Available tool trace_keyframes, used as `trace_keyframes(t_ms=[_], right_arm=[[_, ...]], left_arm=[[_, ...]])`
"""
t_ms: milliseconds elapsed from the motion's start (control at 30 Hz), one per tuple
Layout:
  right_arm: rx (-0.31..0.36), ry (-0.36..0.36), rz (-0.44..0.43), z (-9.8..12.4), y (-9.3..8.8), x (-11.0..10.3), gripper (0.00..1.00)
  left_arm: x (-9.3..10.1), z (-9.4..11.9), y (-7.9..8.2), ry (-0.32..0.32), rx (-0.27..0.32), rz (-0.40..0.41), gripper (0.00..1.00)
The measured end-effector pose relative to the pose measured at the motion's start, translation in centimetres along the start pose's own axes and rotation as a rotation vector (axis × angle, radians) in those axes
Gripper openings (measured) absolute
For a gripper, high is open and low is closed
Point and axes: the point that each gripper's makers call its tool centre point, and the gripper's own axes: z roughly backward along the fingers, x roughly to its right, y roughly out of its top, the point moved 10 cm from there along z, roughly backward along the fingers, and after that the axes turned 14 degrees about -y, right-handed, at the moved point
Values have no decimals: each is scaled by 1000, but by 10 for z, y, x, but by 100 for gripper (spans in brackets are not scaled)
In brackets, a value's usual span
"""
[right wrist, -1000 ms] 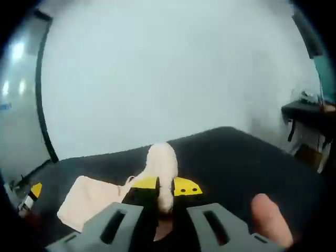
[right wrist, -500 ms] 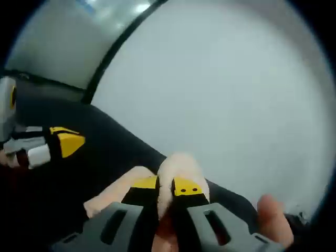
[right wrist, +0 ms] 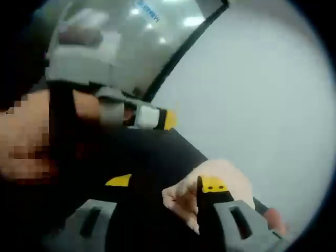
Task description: Fold the towel on the table until its edges align and the towel forms a compact rectangular stack.
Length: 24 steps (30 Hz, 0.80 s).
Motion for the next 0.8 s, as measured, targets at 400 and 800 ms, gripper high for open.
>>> trace_keyframes(t_ms=[400, 800], right_arm=[[-216, 22, -187, -69, -70, 60, 48], [-158, 40, -653, -106, -81, 171, 45]], left_arm=[[4, -14, -2, -71, -70, -95, 15], [64, -83, -5, -350, -313, -313, 18]])
